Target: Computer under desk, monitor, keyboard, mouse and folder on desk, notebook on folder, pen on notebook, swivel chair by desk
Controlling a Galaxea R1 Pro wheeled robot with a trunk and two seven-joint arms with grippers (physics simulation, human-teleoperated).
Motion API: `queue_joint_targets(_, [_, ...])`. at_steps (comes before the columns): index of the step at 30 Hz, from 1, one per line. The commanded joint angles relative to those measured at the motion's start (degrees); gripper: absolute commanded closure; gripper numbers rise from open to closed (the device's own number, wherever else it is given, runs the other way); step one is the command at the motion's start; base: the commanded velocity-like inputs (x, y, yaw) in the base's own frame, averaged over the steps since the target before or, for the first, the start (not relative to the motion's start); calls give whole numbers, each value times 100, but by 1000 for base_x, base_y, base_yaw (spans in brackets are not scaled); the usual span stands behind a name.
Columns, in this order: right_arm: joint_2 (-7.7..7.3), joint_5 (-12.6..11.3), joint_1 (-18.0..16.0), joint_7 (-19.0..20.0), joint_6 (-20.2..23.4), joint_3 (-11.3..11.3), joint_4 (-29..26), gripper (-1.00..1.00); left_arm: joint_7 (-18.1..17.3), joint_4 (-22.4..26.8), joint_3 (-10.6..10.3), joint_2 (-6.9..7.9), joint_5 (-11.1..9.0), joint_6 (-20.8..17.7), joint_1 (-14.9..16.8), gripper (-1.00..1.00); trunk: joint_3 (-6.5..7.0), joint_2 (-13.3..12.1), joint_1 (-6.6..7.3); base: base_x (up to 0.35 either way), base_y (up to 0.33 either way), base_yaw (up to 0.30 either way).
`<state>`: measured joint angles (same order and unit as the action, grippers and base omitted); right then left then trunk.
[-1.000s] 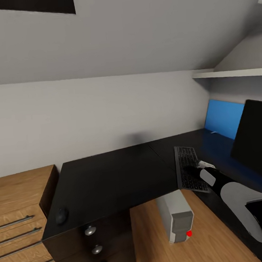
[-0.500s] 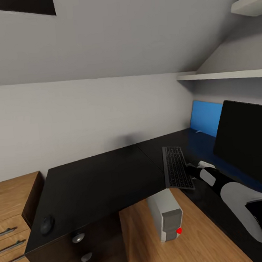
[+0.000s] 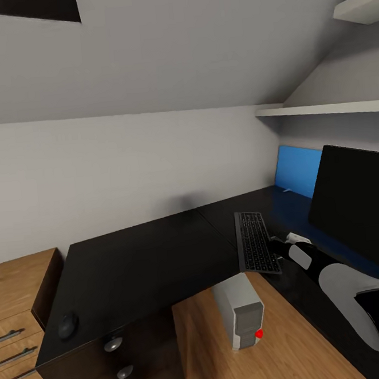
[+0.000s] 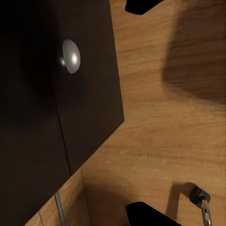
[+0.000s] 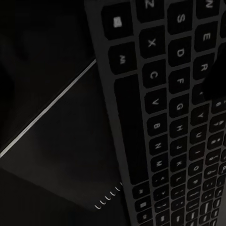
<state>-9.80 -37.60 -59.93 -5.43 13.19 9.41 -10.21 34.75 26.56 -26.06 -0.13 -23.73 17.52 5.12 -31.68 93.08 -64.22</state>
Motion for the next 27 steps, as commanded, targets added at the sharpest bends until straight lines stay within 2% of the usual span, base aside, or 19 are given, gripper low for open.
queue_joint_targets(1, [-4, -52, -1, -37, 36, 47, -16, -100, 31, -2, -49, 4, -61, 44, 7, -100, -6, 3, 0, 0, 0, 0])
queue_joint_targets(10, [-4, -62, -1, -37, 61, 45, -16, -100, 32, 6, -49, 4, -61, 72, 7, -100, -6, 3, 0, 0, 0, 0])
queue_joint_targets(16, [-4, -69, -1, -41, 108, 43, -16, -100, 32, 7, -49, 4, -61, 75, 7, -100, -114, 244, -131, 0, 0, 0])
queue_joint_targets(20, [-4, -72, -1, -44, 300, 43, -16, -100, 30, 7, -49, 4, -61, 76, 7, -100, -185, 404, -219, 0, 0, 0])
queue_joint_targets(27, [-4, -126, -1, -45, 447, 36, -16, -100, 24, 7, -49, 4, -61, 76, 7, -100, -185, 404, -219, 0, 0, 0])
